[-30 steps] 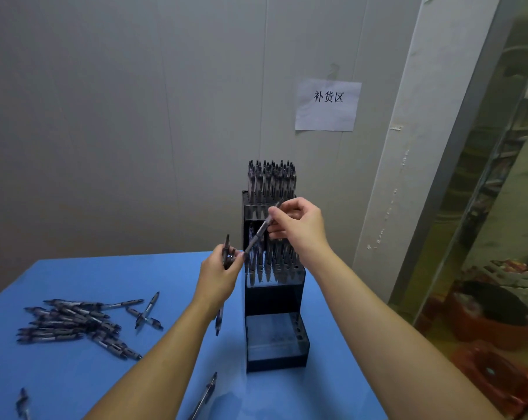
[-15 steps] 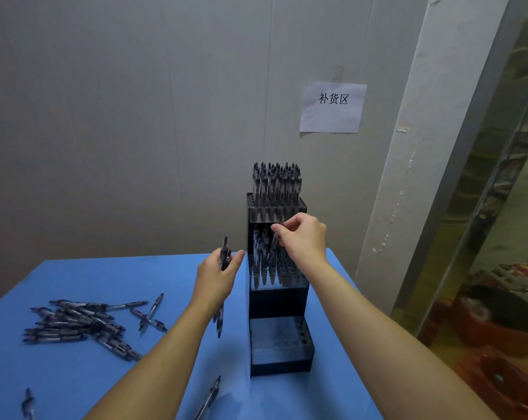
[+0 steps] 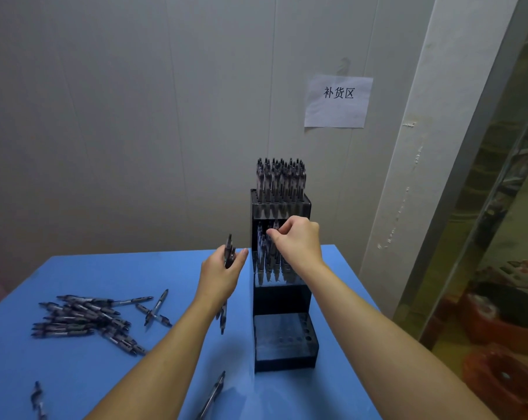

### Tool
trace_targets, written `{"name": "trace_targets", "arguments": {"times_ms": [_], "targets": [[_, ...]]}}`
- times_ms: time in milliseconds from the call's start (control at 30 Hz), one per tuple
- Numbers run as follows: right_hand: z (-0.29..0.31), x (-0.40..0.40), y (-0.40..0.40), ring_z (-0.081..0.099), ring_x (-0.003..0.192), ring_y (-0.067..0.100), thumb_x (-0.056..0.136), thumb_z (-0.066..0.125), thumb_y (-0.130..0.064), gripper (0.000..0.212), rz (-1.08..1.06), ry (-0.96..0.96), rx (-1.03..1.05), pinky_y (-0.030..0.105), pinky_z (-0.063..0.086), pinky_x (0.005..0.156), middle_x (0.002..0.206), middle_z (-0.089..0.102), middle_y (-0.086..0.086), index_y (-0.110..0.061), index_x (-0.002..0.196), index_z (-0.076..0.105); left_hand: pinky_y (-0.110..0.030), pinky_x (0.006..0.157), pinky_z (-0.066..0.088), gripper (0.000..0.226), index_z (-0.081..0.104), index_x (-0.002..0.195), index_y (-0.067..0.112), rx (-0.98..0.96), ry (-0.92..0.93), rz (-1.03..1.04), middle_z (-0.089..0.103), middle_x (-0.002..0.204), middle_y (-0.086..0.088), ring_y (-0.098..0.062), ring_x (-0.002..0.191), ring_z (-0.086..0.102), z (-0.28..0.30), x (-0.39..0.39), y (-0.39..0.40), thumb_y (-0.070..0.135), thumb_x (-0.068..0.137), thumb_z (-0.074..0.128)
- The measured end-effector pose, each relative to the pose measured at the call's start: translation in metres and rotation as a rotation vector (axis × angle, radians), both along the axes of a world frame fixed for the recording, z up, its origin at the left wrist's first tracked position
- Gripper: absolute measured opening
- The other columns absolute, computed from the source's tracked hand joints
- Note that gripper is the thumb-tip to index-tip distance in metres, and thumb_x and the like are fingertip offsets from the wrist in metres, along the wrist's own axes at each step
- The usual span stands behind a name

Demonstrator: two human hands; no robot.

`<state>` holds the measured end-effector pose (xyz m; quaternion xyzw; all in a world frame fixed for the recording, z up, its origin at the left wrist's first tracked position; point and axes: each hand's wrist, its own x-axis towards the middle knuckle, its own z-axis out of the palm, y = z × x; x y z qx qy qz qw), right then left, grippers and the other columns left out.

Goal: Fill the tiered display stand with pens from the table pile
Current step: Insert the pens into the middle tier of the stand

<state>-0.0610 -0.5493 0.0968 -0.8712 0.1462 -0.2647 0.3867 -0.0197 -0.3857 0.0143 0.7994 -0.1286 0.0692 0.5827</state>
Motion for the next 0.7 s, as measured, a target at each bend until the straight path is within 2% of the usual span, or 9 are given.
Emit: {"name": "trace_targets", "arguments": {"times_ms": [133, 300, 500, 567, 633, 700], "targets": [[0.002, -0.003, 0.006, 0.064, 0.071, 0.017, 0.094, 0.074, -0.025, 0.029, 0.028, 0.074, -0.086, 0.030, 0.055, 0.075, 0.073, 0.069, 0.008, -0.002, 0.076, 0.070, -0.036, 0.058, 0.043, 0.049, 0.051, 0.087, 0.001, 0.011, -0.006, 0.000, 0.048, 0.070, -0.007, -0.020, 0.061, 0.044, 0.000, -0.003, -0.001, 0.047, 0.098, 0.062], [-0.012, -0.003, 0.009, 0.071, 0.080, 0.029, 0.093, 0.073, -0.020, 0.027, 0.042, 0.180, -0.105, 0.038, 0.060, 0.074, 0.083, 0.073, 0.018, 0.006, 0.084, 0.071, -0.036, 0.056, 0.040, 0.041, 0.048, 0.078, 0.012, 0.010, -0.018, -0.006, 0.046, 0.068, -0.005, -0.018, 0.059, 0.042, 0.001, -0.008, -0.001, 0.045, 0.098, 0.063], [-0.013, 0.000, 0.007, 0.067, 0.074, 0.022, 0.090, 0.078, -0.024, 0.024, 0.060, 0.293, -0.199, 0.034, 0.059, 0.072, 0.076, 0.068, 0.009, -0.002, 0.082, 0.072, -0.036, 0.058, 0.042, 0.045, 0.053, 0.088, 0.003, 0.001, 0.001, -0.008, 0.049, 0.070, -0.006, -0.019, 0.061, 0.044, 0.002, -0.009, 0.000, 0.046, 0.098, 0.063], [-0.011, -0.003, 0.005, 0.063, 0.067, 0.020, 0.088, 0.080, -0.027, 0.025, 0.046, 0.355, -0.262, 0.033, 0.056, 0.067, 0.071, 0.065, 0.005, -0.004, 0.083, 0.071, -0.036, 0.057, 0.042, 0.046, 0.053, 0.089, 0.002, -0.001, 0.003, -0.017, 0.049, 0.070, -0.006, -0.019, 0.061, 0.043, 0.003, -0.010, 0.000, 0.046, 0.098, 0.063], [-0.007, -0.006, 0.005, 0.064, 0.069, 0.019, 0.089, 0.079, -0.030, 0.026, 0.043, 0.312, -0.284, 0.033, 0.057, 0.067, 0.074, 0.068, 0.005, -0.006, 0.084, 0.072, -0.035, 0.057, 0.041, 0.046, 0.054, 0.091, 0.002, -0.005, 0.005, -0.040, 0.049, 0.070, -0.006, -0.018, 0.061, 0.043, 0.005, -0.011, 0.000, 0.046, 0.098, 0.063], [0.000, -0.009, 0.008, 0.067, 0.077, 0.012, 0.089, 0.078, -0.034, 0.022, 0.133, 0.200, -0.224, 0.029, 0.058, 0.071, 0.081, 0.072, -0.001, -0.012, 0.088, 0.076, -0.034, 0.056, 0.040, 0.044, 0.056, 0.092, 0.004, -0.015, 0.009, -0.071, 0.050, 0.070, -0.004, -0.017, 0.060, 0.043, 0.007, -0.012, -0.002, 0.047, 0.097, 0.063]]}}
